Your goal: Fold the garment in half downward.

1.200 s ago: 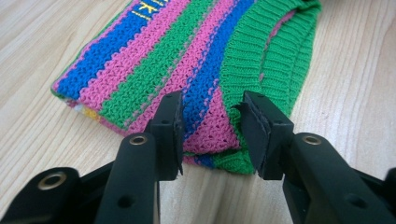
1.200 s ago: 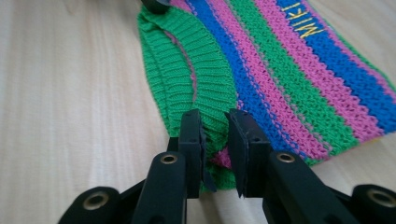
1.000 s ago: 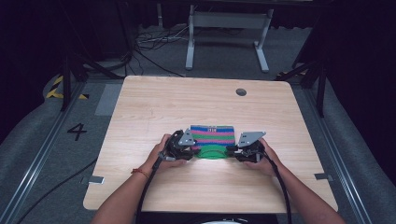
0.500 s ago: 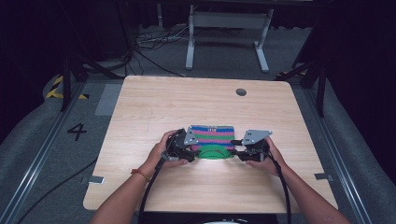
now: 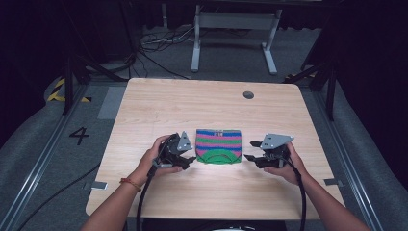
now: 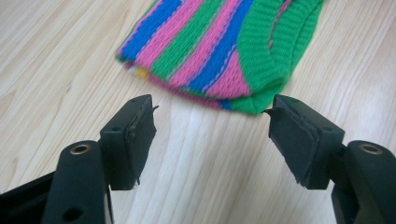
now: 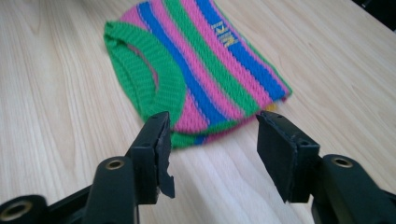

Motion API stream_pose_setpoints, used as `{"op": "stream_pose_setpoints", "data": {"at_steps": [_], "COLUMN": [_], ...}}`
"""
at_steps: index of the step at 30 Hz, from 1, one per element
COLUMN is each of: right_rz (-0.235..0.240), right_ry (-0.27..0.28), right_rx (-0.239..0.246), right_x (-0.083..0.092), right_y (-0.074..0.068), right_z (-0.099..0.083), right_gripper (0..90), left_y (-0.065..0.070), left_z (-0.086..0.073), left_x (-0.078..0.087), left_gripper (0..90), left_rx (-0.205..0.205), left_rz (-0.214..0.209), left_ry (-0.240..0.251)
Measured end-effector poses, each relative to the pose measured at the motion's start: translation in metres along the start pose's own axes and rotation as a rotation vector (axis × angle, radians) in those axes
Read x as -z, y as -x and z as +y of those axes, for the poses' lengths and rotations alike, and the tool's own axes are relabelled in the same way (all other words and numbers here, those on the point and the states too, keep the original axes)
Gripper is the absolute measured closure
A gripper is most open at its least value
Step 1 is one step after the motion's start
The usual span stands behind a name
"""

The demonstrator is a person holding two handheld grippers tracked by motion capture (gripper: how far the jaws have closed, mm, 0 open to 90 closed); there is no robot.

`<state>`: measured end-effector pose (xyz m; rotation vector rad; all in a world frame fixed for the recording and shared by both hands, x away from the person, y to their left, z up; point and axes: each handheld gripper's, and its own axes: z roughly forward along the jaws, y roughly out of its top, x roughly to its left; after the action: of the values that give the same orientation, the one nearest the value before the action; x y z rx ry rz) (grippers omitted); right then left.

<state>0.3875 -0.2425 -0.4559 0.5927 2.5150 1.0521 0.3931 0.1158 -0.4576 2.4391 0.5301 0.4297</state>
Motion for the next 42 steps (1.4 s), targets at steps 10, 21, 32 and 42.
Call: {"op": "stream_pose_setpoints", "data": {"at_steps": [10, 21, 32, 42], "right_rz": [0.004, -0.031, -0.077, -0.134], "right_ry": [-0.049, -0.073, -0.067, -0.08], "right_rx": [-0.028, -0.082, -0.128, -0.234], "right_x": [0.018, 0.039, 0.067, 0.087], "right_y": [0.001, 0.005, 0.008, 0.012], "right_z": [-0.028, -0.058, -0.09, -0.124], "right_gripper": [39.5, 35.1, 28.5, 22.8], "left_y": [0.0, -0.002, -0.011, -0.019], "left_z": [-0.026, -0.06, -0.096, -0.129], "left_x": [0.023, 0.042, 0.058, 0.072], "left_gripper": [28.5, 26.6, 24.8, 22.1], "left_rx": [-0.03, 0.015, 0.107, 0.215], "left_rz": [0.055, 0.056, 0.05, 0.011], "left_ry": [-0.056, -0.061, -0.049, 0.018]}}
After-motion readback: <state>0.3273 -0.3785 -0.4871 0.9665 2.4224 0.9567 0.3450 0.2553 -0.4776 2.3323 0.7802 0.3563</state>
